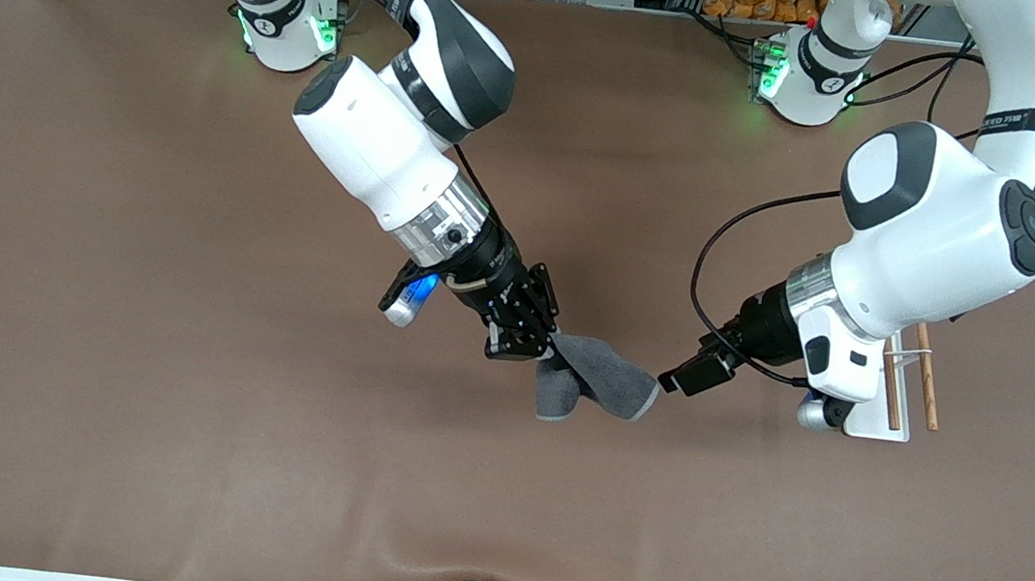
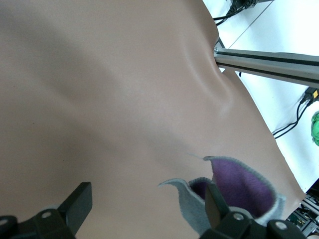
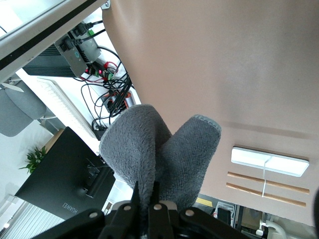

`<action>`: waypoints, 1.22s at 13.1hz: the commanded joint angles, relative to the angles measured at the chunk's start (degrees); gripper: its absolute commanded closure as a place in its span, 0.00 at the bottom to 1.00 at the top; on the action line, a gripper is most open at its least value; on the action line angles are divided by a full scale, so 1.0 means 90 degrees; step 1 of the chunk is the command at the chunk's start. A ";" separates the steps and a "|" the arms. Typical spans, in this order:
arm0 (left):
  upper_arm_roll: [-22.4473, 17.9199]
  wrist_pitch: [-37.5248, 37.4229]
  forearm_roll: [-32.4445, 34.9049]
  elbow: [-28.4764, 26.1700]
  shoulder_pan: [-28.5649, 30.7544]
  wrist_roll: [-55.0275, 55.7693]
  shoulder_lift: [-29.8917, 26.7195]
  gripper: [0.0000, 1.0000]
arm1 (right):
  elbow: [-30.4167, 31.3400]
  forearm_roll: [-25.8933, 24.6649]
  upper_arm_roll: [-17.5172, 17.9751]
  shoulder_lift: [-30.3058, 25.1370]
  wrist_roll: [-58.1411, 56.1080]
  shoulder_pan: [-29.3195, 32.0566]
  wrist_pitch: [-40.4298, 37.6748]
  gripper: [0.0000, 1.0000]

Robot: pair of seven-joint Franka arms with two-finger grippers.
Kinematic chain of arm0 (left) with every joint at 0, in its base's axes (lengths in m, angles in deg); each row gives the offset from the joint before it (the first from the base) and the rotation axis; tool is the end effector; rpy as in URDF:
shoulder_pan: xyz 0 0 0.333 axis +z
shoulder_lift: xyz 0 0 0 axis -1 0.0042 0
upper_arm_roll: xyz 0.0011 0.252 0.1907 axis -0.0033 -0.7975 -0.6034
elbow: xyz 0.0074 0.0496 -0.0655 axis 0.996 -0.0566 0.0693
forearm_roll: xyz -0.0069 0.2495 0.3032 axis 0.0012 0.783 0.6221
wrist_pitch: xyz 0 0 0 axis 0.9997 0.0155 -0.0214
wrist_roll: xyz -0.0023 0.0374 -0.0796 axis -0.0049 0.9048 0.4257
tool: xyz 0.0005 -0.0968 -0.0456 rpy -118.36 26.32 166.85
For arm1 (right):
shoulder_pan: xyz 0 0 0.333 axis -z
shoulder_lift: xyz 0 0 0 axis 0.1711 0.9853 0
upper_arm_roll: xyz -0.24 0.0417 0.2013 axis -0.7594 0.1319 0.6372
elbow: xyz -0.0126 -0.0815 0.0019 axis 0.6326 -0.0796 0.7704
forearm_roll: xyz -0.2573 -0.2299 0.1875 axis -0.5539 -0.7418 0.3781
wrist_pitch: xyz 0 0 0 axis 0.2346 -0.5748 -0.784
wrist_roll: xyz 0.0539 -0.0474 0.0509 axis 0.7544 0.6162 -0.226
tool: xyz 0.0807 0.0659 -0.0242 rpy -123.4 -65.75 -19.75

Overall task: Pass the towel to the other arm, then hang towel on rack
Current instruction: 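Grasp the towel edge with the left gripper beside the right gripper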

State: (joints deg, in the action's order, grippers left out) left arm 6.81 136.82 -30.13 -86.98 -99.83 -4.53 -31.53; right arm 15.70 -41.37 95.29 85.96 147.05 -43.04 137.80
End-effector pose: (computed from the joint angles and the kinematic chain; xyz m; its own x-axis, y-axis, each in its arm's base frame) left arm 0.6498 -0.2548 0.4956 0.7308 0.6414 -0.2336 0.6663 -0.5962 0.4479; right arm 0.6220 0.4695 0.4995 0.1049 -0.7291 -0.6763 -0.8929 0.2305 -0.3869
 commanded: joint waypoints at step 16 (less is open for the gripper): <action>0.0037 0.0033 -0.0623 0.0197 -0.0014 0.0896 0.0215 0.00 | -0.0110 0.0068 -0.0113 0.0094 0.0100 -0.0150 0.0041 1.00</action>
State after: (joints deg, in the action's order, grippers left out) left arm 6.96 137.00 -34.74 -86.28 -99.83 2.21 -29.89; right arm 15.40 -41.37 94.64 86.77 147.19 -44.12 138.22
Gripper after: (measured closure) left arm 0.000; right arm 0.947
